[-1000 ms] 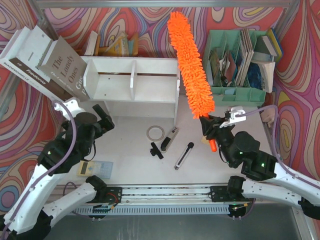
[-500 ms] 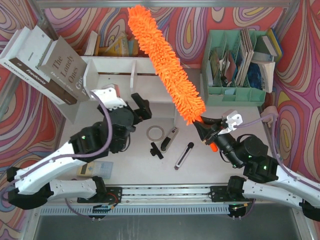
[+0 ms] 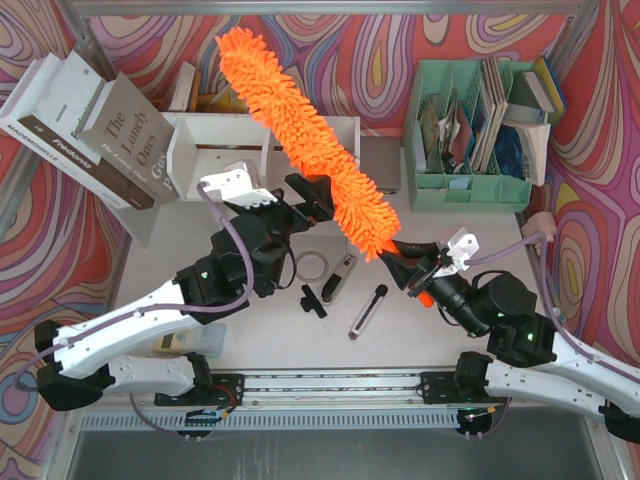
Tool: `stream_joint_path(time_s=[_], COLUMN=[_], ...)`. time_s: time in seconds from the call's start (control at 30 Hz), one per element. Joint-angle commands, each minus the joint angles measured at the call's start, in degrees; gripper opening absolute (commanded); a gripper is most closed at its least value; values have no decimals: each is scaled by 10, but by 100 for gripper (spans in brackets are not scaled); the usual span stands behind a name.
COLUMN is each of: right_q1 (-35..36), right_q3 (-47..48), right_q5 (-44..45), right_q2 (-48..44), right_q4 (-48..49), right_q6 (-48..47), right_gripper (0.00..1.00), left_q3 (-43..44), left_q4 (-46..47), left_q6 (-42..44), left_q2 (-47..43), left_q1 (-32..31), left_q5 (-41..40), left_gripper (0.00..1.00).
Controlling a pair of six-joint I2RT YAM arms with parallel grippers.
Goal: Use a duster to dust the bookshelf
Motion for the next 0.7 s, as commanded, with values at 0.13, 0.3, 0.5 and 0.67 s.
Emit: stream_joint_path(time_s=[0.13, 0.3, 0.5, 0.67], right_q1=[4, 4, 4, 4], right_q3=[4, 3, 5, 4], right_q5=[-78, -82, -83, -77], right_q2=[-6, -1, 3, 4], right_q4=[40, 38, 36, 36], right_q6=[-15, -15, -16, -16], right_gripper=[0, 0, 0, 0], left_q3=[3, -6, -25, -33], left_q4=[31, 45, 66, 74], left_q6=[-61, -67, -76, -84], left_q2=[-1, 1, -3, -3], left_q1=[58, 64, 64, 64], left_q5=[122, 143, 148, 153], left_gripper=[94, 85, 69, 52])
